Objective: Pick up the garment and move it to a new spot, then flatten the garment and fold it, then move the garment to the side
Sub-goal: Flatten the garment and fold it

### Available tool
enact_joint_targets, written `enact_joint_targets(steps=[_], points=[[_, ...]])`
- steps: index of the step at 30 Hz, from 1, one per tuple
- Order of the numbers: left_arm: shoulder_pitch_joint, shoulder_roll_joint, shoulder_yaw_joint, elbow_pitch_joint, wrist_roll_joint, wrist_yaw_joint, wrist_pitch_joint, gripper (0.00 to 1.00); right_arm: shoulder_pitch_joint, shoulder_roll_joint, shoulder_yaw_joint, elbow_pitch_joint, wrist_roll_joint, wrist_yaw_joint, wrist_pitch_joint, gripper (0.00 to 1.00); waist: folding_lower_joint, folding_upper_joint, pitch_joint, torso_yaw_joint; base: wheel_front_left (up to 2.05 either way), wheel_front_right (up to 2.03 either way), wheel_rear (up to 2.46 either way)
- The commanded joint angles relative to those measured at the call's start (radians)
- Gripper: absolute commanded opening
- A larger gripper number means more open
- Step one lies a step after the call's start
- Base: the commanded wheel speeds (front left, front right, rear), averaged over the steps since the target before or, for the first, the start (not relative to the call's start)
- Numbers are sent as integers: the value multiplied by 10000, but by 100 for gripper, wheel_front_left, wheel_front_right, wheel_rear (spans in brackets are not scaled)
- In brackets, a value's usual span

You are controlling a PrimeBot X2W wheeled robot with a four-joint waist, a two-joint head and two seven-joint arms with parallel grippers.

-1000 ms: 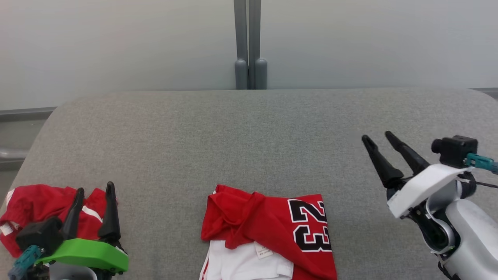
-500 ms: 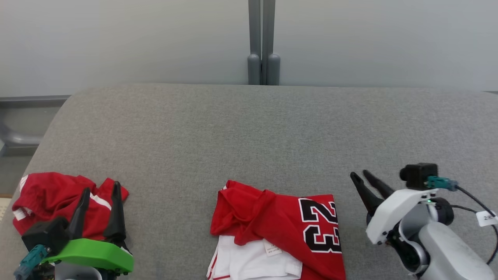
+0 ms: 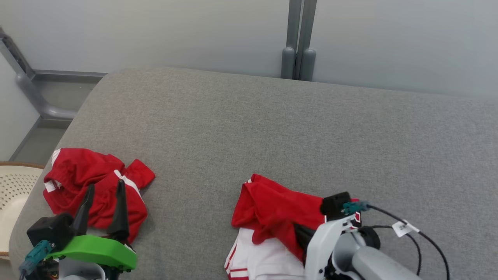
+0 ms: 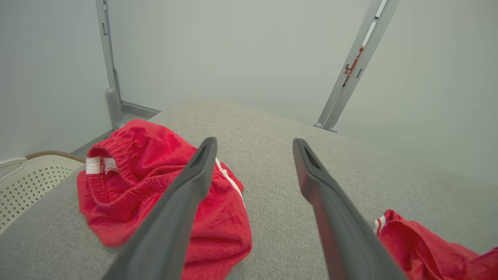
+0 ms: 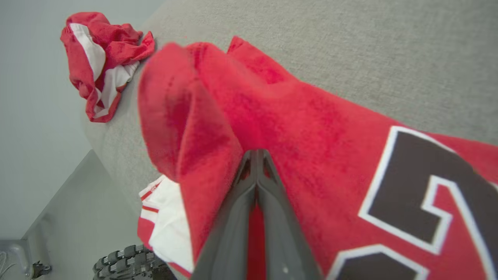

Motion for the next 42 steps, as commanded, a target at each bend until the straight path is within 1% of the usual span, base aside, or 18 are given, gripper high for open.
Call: enact_joint_targets(steps=[1, 5, 8, 11, 15, 16, 17, 18, 19, 22, 24, 27, 31, 38, 42], points=[[-105, 4, 4, 34, 104, 1, -7, 100, -33, 110, 343, -60, 186, -2, -51, 0, 0, -1, 11, 39, 0, 0, 0], [-47, -38, 0, 86, 53, 38, -22, 100, 29, 330, 1453, -495, 788, -1, -122, 0, 0, -1, -41, -96, 0, 0, 0], [-29, -45, 20, 116, 22, 32, -38, 100, -147, 170, 1956, -818, 1104, -2, -352, 0, 0, -1, -88, -295, 0, 0, 0], [14, -18, 69, 90, 24, 27, -53, 100, -434, -175, 2015, -1108, 1240, -1, -928, 0, 0, -1, -145, -583, 0, 0, 0], [51, -25, 139, -4, 108, 50, -110, 100, -774, -880, 1650, -1523, 1093, -2, -1802, 0, 0, -1, -235, -989, 0, 0, 0], [69, -37, 174, -30, 126, 53, -125, 100, -844, -1109, 1472, -1633, 1028, -1, -2023, 22, 0, -1, -263, -1104, 0, 0, 0], [93, -43, 202, -56, 138, 57, -140, 100, -901, -1289, 1291, -1701, 899, -2, -2220, 34, 0, -1, -288, -1207, 0, 0, 0], [113, -58, 253, -98, 142, 55, -134, 100, -959, -1506, 1030, -1765, 737, -2, -2464, 73, 0, -1, -315, -1322, 0, 0, 0], [139, -68, 295, -130, 145, 57, -145, 100, -984, -1653, 788, -1807, 610, -1, -2604, 100, 0, -1, -340, -1424, 0, 0, 0], [207, -95, 437, -218, 215, 55, -178, 100, -973, -2076, -191, -1976, 53, -2, -2993, 100, 0, -1, -401, -1760, 0, 0, 0], [251, -126, 568, -266, 315, 58, -200, 100, -793, -2227, -867, -2068, -330, -2, -3112, 100, 0, -1, -440, -1964, 0, 0, 0], [348, -189, 739, -357, 507, 76, -223, 100, -467, -2370, -1872, -2183, -1006, -1, -3219, 100, 0, -1, -492, -2239, 0, 0, 0], [436, -287, 1060, -510, 867, 50, -217, 100, 91, -2390, -3052, -2351, -1949, -2, -3260, 100, 0, -1, -533, -2517, 0, 0, 0], [759, -447, 1471, -484, 1796, -28, -213, 100, 1309, -1867, -4838, -2845, -3568, -2, -3307, 100, 0, -1, -518, -2780, 0, 0, 0], [873, -598, 1647, -482, 2329, 0, -214, 100, 1830, -1454, -5395, -2941, -4132, -2, -3308, 100, 0, -1, -523, -2812, 0, 0, 0]])
